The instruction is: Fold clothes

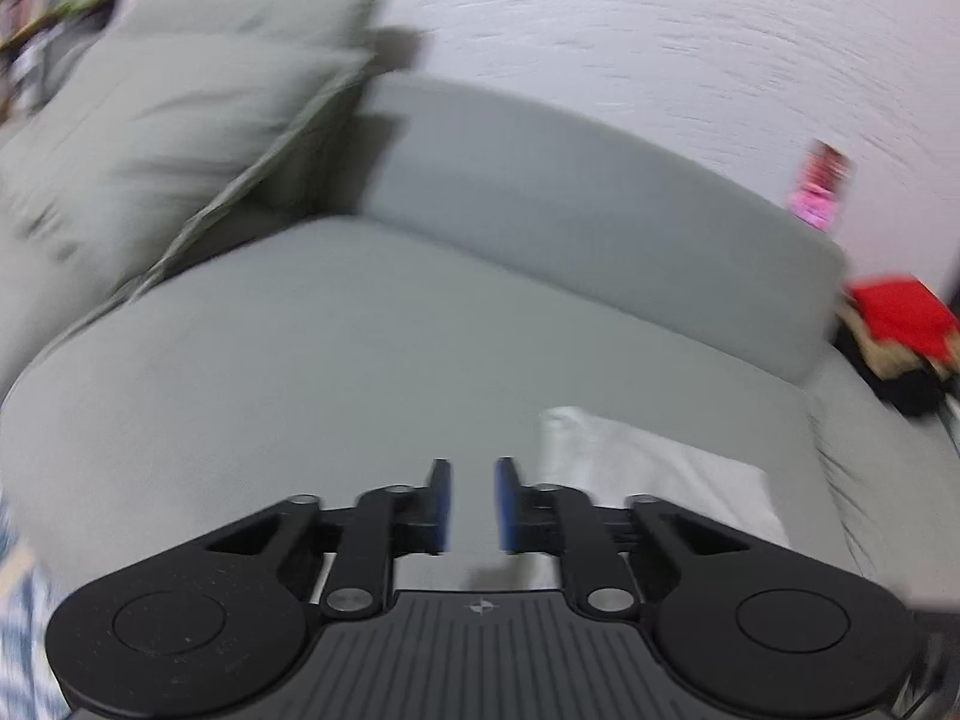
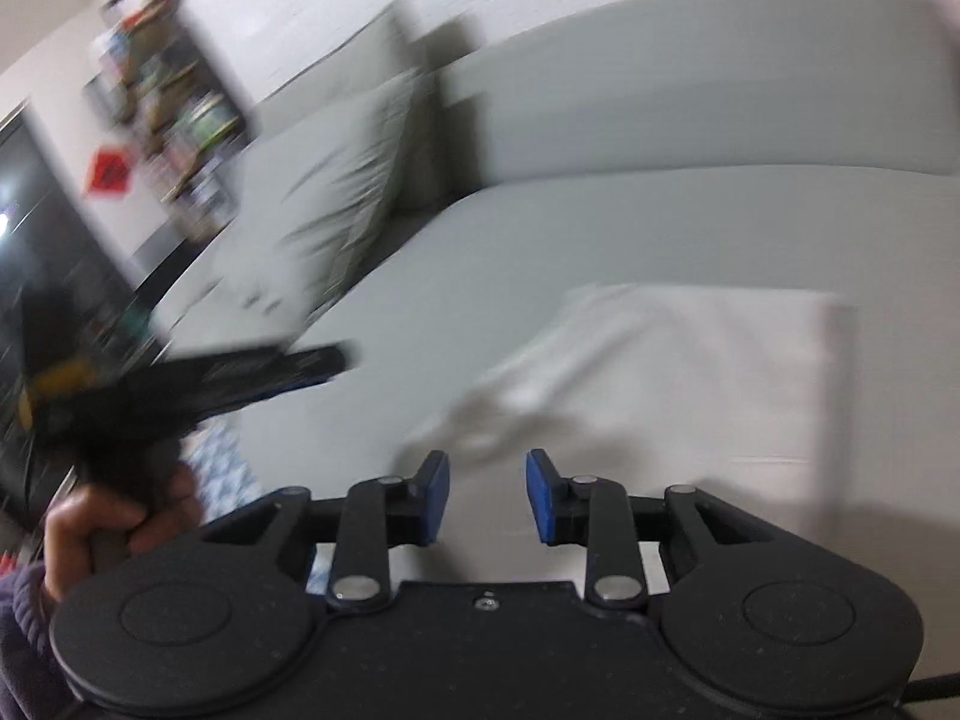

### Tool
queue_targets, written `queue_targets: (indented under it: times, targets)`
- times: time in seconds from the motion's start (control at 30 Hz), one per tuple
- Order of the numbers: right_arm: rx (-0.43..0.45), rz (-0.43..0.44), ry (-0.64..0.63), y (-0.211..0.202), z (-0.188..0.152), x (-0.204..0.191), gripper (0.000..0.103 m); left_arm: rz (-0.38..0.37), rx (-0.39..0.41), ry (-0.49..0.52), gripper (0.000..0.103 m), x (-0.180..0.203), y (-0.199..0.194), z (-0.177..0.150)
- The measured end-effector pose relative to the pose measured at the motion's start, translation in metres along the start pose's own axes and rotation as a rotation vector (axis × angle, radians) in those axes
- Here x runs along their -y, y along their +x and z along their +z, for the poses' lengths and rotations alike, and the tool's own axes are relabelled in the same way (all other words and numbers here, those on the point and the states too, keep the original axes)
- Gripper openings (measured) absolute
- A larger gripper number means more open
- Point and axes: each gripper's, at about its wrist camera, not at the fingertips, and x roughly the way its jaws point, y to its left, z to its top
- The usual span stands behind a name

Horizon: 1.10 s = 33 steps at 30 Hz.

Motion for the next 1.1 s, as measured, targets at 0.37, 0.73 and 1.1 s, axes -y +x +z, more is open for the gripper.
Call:
queue_targets:
  times: [0.37,0.73,1.1]
  targets:
    - [-0.142,-0.278,-0.355,0.017,-0.053,0.008,0.012,0.192,-0.343,0.517,0.008,0.072,0.06,-0.05]
    - [0.075,-0.106,0.11,-0.038,-0.004,0.085,0.012,0.012,-0.036,0.215,0.012,0.057,0.023,0.005]
    - [0.04,0.257,0.398,0.077,0.029,0.137,0.014,-0.345,-0.25,0.273,0.011,0.105,0.14,0.013]
